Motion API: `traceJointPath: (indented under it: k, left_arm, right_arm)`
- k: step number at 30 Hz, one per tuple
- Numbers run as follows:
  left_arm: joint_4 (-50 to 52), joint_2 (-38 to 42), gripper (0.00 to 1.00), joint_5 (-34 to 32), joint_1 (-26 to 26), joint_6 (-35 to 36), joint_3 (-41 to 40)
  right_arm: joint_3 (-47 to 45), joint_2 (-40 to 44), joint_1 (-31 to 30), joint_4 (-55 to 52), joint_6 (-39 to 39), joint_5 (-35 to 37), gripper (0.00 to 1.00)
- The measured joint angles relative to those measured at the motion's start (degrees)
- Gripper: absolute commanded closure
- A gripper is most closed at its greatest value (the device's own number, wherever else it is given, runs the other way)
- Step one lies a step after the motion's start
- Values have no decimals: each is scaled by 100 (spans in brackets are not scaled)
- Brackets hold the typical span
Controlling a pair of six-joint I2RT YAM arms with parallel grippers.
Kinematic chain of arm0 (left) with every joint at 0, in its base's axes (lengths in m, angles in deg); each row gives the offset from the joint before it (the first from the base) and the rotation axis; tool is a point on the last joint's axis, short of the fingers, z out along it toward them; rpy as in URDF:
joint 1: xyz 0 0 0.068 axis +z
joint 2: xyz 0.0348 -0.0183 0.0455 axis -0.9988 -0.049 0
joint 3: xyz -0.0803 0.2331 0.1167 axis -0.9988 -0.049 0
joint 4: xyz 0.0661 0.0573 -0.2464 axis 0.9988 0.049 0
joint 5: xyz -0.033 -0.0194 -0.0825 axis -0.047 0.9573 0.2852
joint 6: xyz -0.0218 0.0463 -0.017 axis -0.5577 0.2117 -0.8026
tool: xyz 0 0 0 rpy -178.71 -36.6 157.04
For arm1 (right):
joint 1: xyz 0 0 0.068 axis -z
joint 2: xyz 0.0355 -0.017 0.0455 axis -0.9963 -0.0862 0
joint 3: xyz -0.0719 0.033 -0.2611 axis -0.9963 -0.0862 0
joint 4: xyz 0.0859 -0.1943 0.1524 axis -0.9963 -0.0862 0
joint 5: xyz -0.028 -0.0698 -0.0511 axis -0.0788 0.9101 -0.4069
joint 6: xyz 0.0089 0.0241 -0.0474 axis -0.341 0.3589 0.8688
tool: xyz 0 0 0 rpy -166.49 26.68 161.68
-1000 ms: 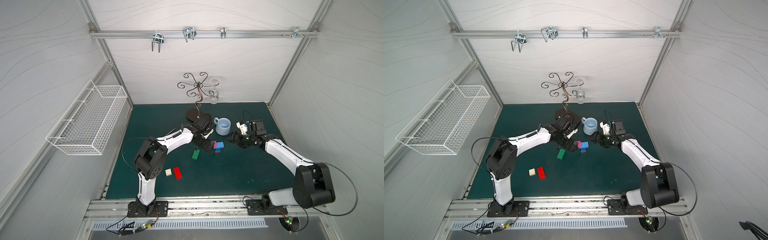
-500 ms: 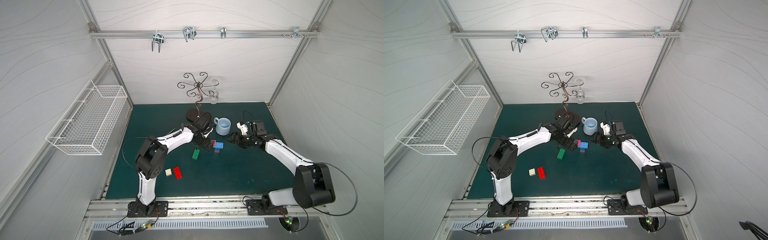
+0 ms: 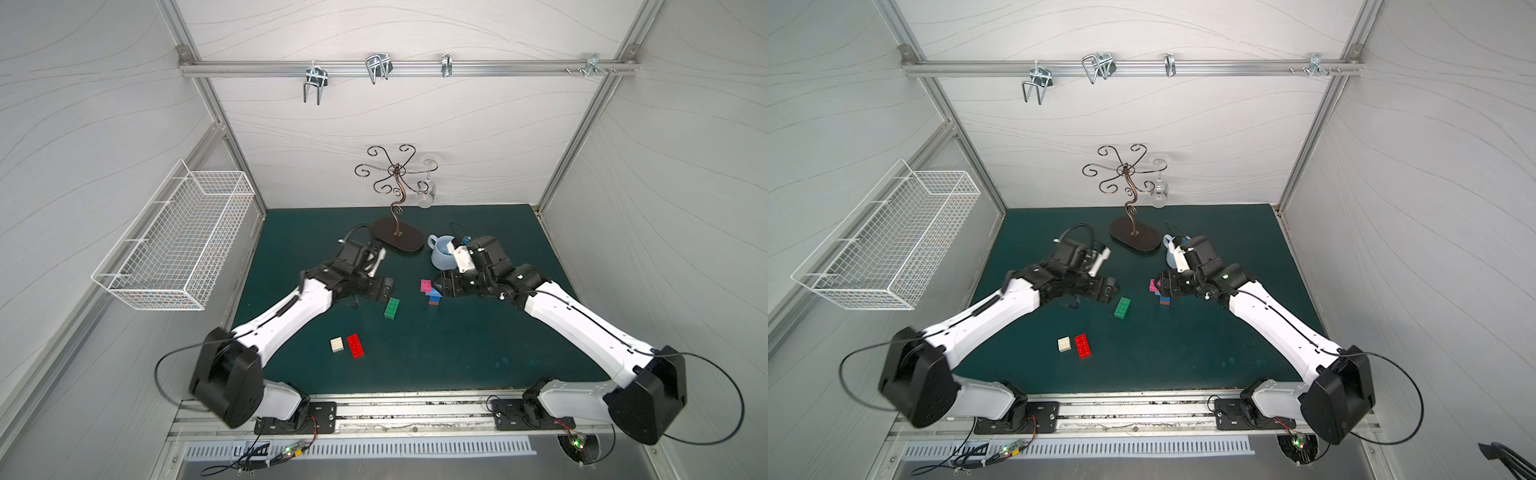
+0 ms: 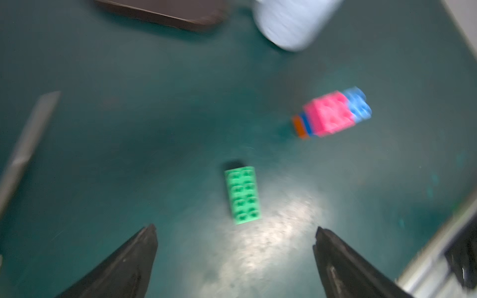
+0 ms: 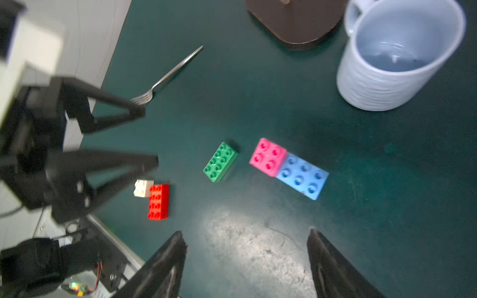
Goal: Assemble a spoon with lego
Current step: Pick up the lego brick from the center of the board.
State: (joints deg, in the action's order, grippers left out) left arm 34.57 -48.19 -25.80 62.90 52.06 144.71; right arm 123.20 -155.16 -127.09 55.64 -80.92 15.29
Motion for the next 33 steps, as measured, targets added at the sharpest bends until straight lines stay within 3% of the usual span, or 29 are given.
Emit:
traceJointPath:
  k: [2, 5, 11, 18, 33]
  left_arm:
    - [-304, 688, 0, -365, 435, -203, -588]
    - [-592, 1602, 0, -946, 538, -481, -1392]
    - [-866, 2688, 0, -1921, 555, -1038, -2463]
    - [-911, 2859, 0, -2323, 586, -1386, -2702]
    - [-1003, 2546, 0, -2323, 588, -1429, -2699]
  right_arm:
    - [343, -278, -518, -190, -37, 396, 23]
    - [927, -1067, -955, -367, -133, 706, 23]
    - [2076, -3016, -1043, -811, -280, 820, 23]
    - [3101, -4365, -1045, -1215, -378, 741, 23]
    - [3517, -4983, -1088, -1408, -382, 68, 24]
